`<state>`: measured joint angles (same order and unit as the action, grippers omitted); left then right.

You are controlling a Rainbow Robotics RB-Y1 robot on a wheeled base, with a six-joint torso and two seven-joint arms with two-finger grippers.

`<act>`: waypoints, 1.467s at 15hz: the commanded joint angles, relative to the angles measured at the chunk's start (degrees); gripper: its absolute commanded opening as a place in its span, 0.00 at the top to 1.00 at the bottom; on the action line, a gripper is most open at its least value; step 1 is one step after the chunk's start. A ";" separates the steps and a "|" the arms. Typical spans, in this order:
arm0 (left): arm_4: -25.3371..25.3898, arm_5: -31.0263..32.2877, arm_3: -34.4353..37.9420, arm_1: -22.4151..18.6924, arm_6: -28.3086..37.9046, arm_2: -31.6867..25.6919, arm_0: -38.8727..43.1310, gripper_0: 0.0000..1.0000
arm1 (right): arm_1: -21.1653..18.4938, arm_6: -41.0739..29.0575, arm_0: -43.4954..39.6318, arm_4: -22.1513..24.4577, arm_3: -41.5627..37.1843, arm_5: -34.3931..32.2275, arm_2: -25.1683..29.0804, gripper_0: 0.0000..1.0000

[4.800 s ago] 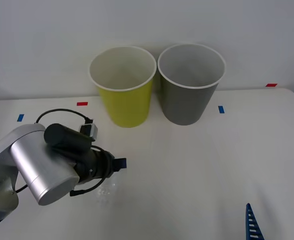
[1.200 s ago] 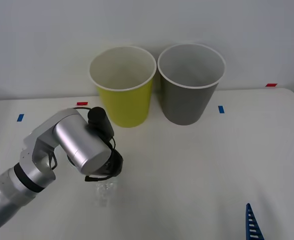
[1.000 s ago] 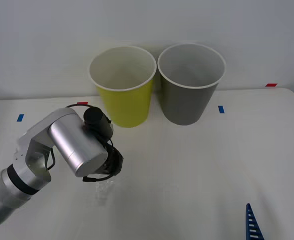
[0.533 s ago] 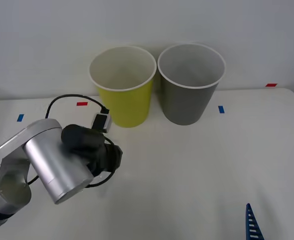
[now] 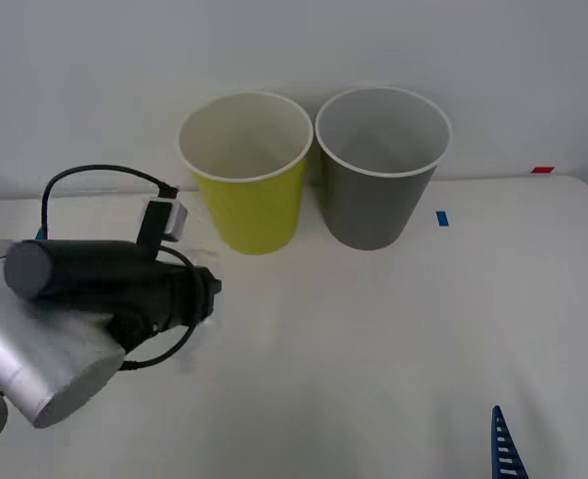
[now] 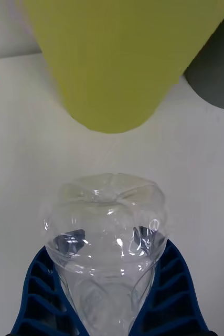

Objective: Put cans in the gray bin and PET bottles in the light green bin.

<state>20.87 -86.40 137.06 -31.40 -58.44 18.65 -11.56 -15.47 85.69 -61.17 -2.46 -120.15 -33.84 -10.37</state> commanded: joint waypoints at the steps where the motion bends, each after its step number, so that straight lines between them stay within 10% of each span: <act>1: 1.98 -0.18 3.04 0.90 -4.85 -5.03 2.33 1.00 | 0.00 0.00 0.00 0.00 0.00 0.00 0.00 0.00; 14: 18.85 -0.53 8.22 3.36 -20.49 -30.87 1.98 1.00 | 0.00 0.00 0.00 0.00 0.00 0.00 0.00 0.00; 22: 15.60 -0.18 9.19 5.64 -23.21 -36.05 -8.83 1.00 | 0.00 0.00 0.00 0.00 0.00 0.00 0.00 0.00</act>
<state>37.59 -86.59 146.80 -26.09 -81.75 -17.54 -18.82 -15.47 85.69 -61.17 -2.46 -120.15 -33.84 -10.37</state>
